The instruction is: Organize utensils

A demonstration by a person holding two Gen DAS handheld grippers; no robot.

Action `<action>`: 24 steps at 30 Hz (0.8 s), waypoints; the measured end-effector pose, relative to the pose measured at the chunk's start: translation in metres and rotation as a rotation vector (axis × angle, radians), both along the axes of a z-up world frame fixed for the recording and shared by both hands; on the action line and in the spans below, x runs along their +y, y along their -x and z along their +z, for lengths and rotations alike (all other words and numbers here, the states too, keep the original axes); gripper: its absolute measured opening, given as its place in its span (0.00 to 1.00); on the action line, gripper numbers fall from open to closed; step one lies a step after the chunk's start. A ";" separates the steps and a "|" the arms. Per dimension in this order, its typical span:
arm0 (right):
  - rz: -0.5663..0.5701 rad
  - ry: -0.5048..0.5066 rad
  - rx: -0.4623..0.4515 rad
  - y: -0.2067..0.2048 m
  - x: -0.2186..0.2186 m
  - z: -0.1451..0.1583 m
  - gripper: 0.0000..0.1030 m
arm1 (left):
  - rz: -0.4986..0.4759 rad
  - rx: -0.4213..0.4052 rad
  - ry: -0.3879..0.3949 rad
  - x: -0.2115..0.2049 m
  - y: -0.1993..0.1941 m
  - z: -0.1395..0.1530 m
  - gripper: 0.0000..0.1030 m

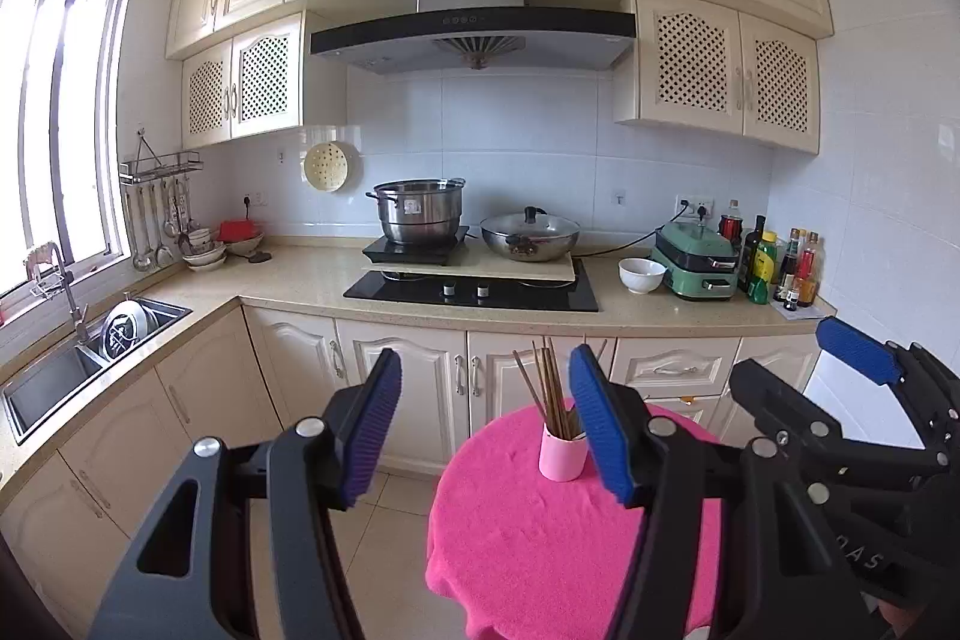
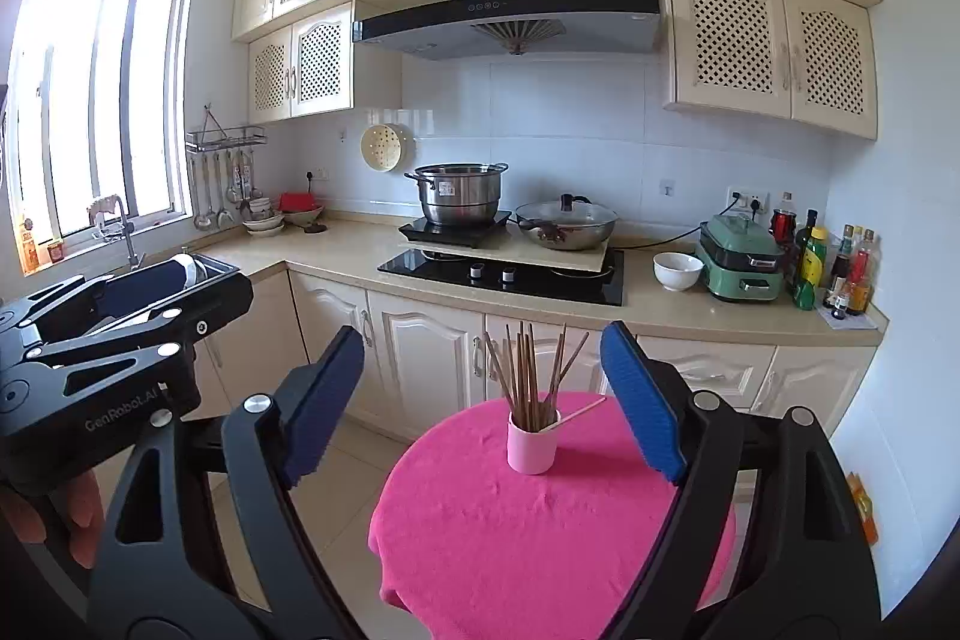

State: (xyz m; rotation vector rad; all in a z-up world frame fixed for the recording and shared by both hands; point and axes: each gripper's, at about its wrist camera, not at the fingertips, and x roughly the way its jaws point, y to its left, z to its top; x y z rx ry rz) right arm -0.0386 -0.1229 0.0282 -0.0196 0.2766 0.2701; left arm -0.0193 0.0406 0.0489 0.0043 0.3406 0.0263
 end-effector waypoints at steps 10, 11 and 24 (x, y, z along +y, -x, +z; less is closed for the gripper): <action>-0.001 0.001 -0.003 0.007 -0.001 0.006 0.80 | 0.017 -0.005 0.021 0.006 0.008 0.006 0.56; -0.001 0.002 -0.005 0.008 -0.001 0.006 0.80 | 0.020 -0.007 0.019 0.007 0.009 0.006 0.56; -0.004 -0.011 -0.004 0.009 0.006 0.008 0.81 | 0.018 -0.029 -0.006 0.009 0.014 0.009 0.56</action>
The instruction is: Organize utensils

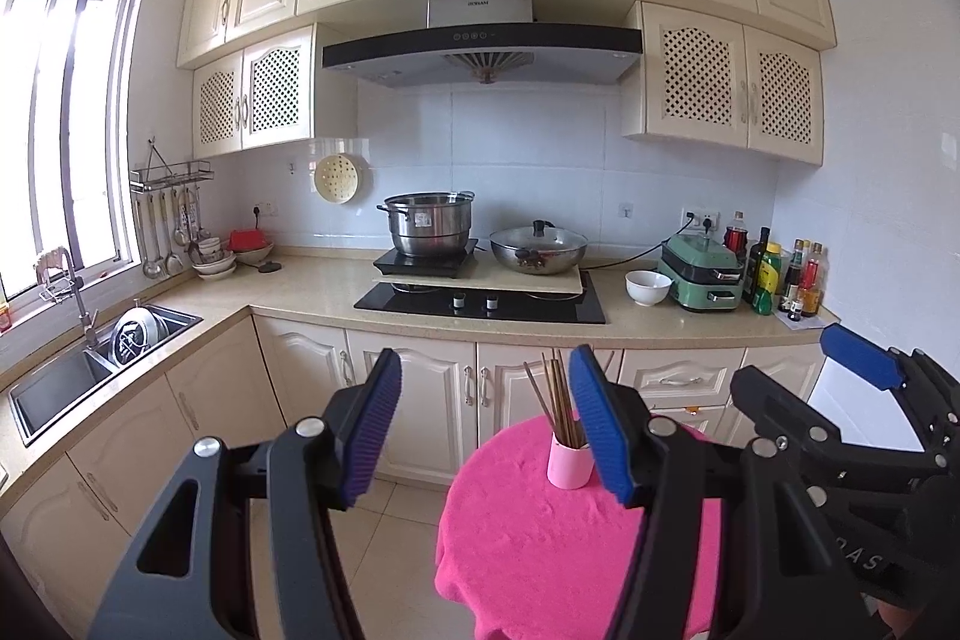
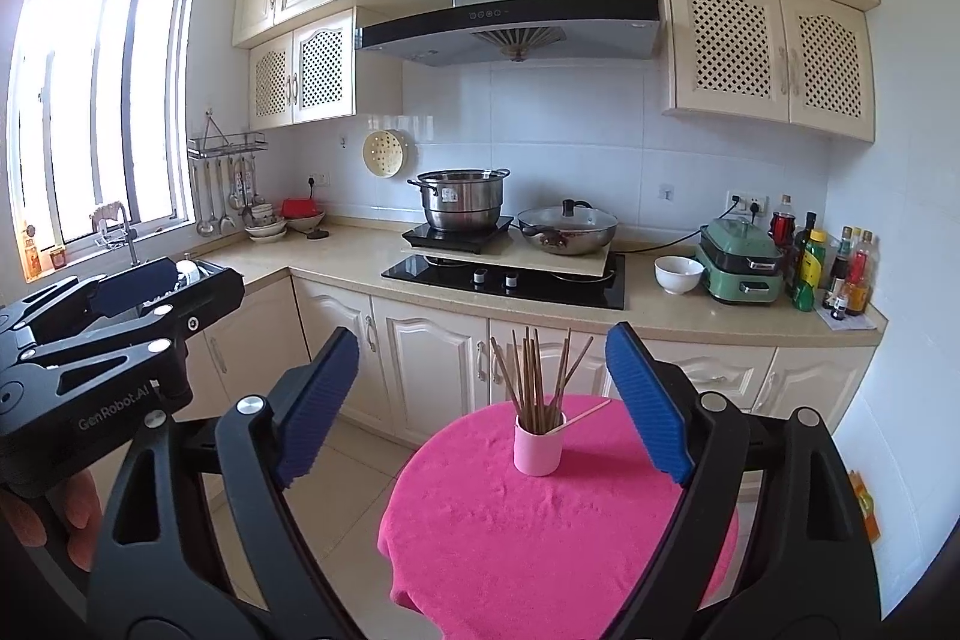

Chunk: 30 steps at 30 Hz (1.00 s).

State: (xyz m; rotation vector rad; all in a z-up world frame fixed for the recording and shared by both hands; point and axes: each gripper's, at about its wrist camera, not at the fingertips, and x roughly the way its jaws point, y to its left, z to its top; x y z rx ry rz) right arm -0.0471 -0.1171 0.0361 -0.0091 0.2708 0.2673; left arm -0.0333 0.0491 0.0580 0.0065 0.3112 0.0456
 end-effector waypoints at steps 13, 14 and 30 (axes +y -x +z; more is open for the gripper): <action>0.010 0.000 0.002 0.000 0.002 0.002 0.81 | 0.002 0.000 -0.005 0.001 0.002 -0.001 0.56; 0.010 -0.001 0.003 0.000 0.002 0.002 0.81 | 0.002 0.001 -0.007 0.001 0.002 -0.001 0.56; 0.013 -0.003 0.015 -0.001 0.003 0.001 0.81 | 0.009 0.019 -0.020 0.001 -0.005 -0.002 0.56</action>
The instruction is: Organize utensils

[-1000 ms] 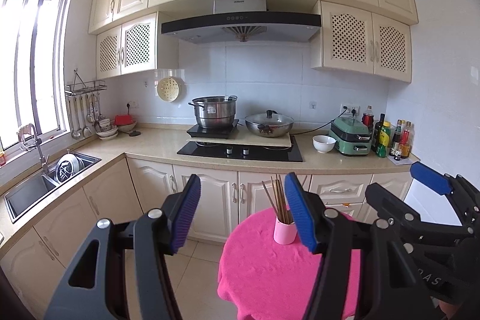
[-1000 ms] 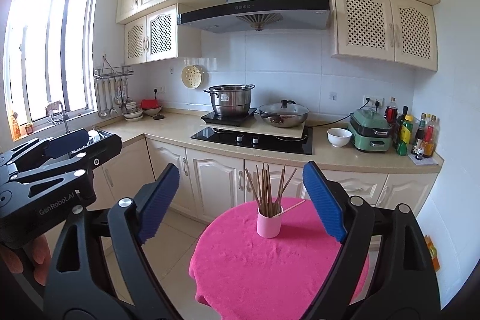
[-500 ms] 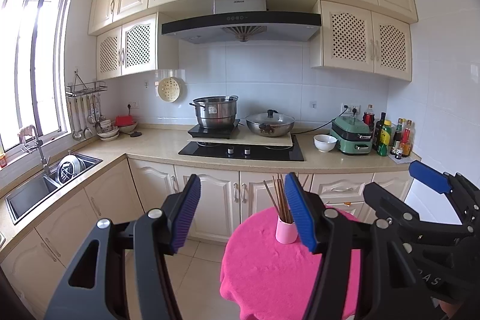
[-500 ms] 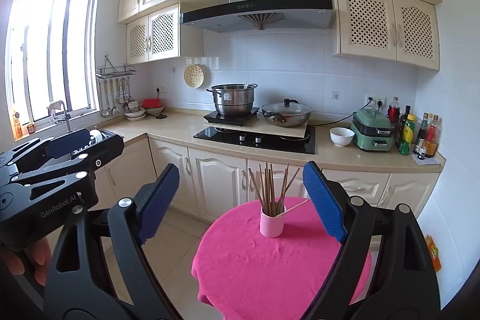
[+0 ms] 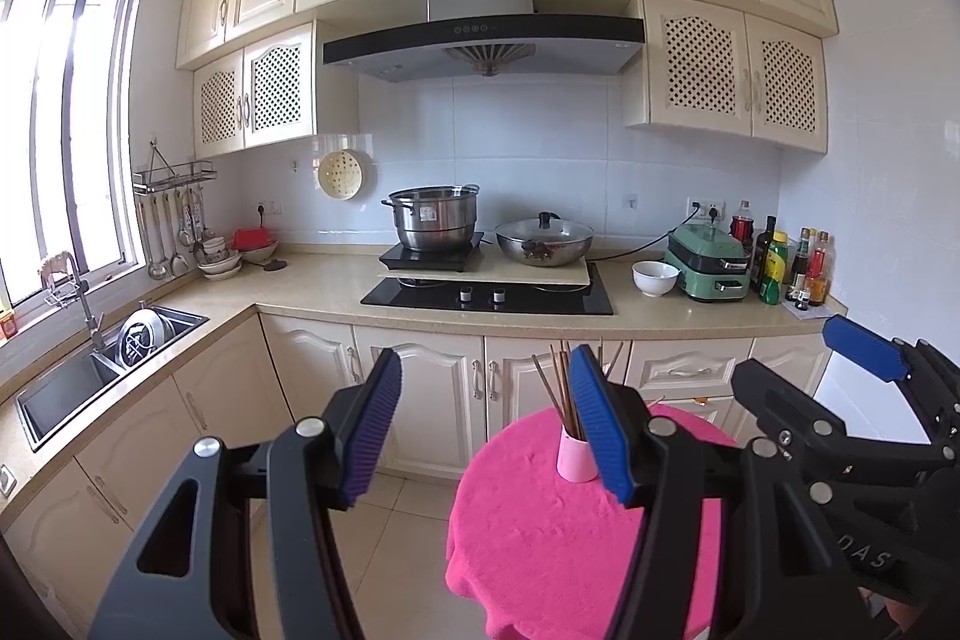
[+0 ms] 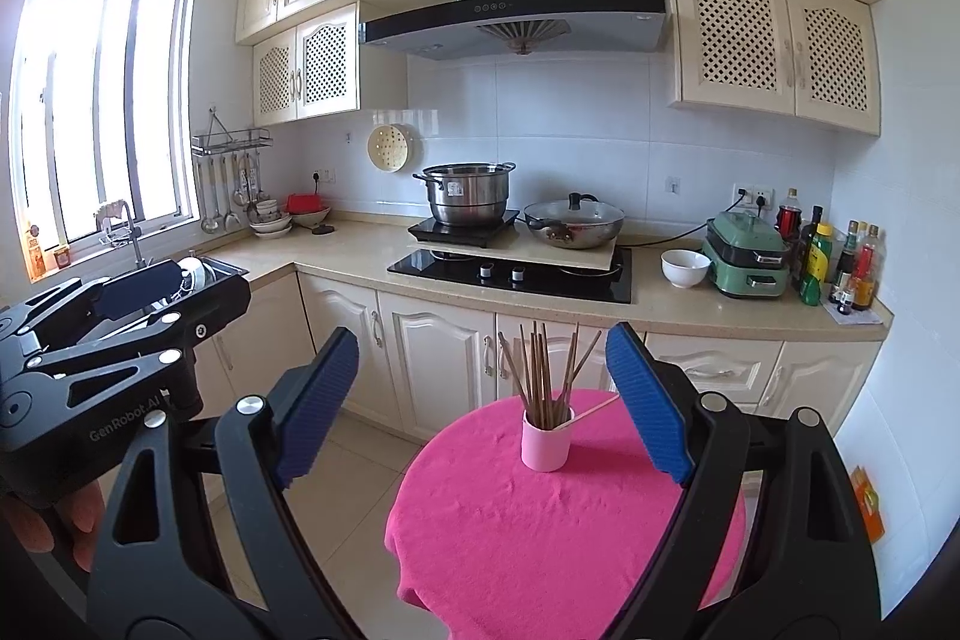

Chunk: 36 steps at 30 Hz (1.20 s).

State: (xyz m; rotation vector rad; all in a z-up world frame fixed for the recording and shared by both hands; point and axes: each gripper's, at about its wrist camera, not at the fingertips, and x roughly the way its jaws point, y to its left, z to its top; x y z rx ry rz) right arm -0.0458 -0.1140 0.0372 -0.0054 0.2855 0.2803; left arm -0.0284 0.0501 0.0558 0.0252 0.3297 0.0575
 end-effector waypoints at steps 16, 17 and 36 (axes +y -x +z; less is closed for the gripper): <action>0.003 0.004 0.010 -0.005 0.002 -0.001 0.81 | -0.001 0.006 -0.001 -0.002 -0.003 -0.002 0.56; 0.003 0.003 0.011 -0.005 0.001 -0.001 0.81 | -0.002 0.008 0.000 -0.002 -0.004 -0.002 0.56; 0.001 0.006 0.024 -0.010 0.001 -0.003 0.81 | 0.002 0.022 0.003 0.000 -0.011 -0.007 0.57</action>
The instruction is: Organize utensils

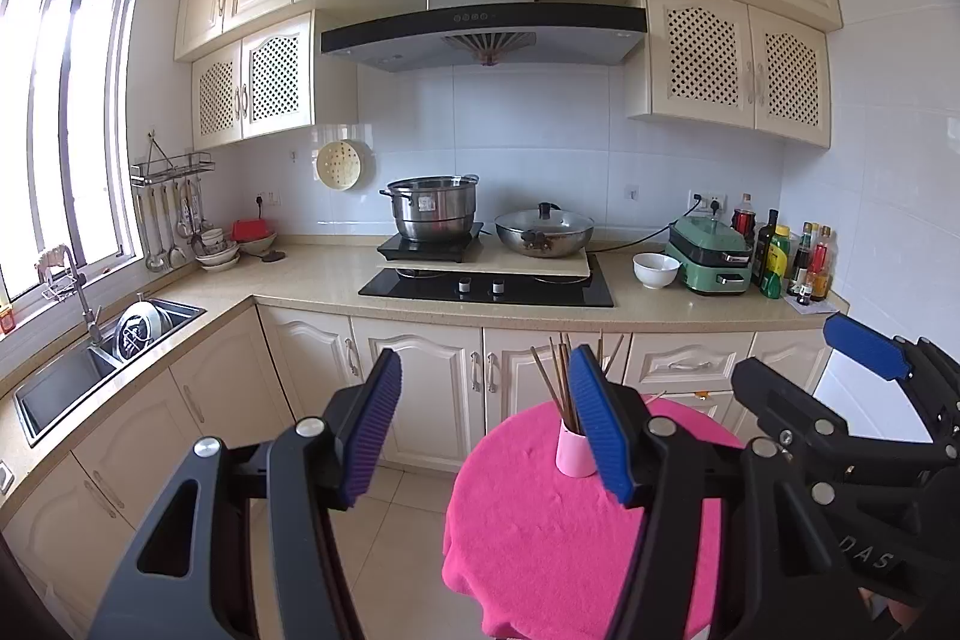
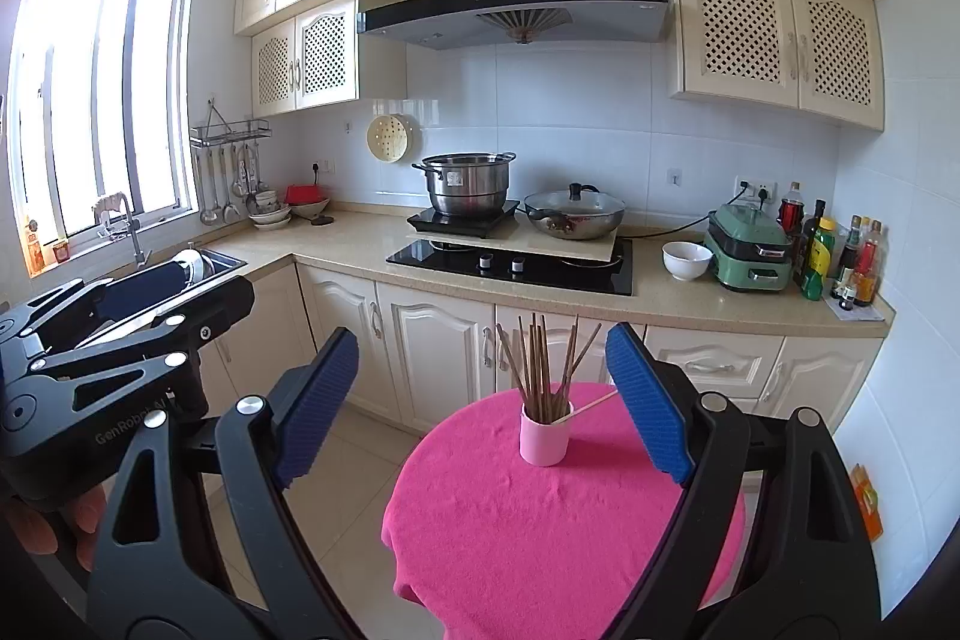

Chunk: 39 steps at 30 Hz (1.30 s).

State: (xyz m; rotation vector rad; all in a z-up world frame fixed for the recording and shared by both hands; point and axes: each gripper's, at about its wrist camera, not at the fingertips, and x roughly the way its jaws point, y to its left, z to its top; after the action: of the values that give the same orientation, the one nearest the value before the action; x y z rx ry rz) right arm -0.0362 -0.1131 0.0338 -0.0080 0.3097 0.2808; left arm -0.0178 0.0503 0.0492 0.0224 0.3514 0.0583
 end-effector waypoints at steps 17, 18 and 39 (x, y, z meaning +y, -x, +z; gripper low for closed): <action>0.005 0.006 0.007 -0.003 0.002 -0.003 0.81 | 0.004 0.009 0.006 0.004 -0.002 -0.001 0.57; 0.004 0.005 0.007 -0.003 0.002 -0.003 0.81 | 0.005 0.009 0.006 0.004 -0.002 -0.002 0.56; 0.004 0.003 0.009 -0.005 0.002 -0.003 0.81 | 0.007 0.013 0.005 0.005 -0.005 -0.003 0.56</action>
State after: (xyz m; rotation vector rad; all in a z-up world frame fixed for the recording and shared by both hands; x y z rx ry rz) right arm -0.0316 -0.1111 0.0306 -0.0105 0.3195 0.2846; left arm -0.0128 0.0553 0.0462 0.0164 0.3642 0.0647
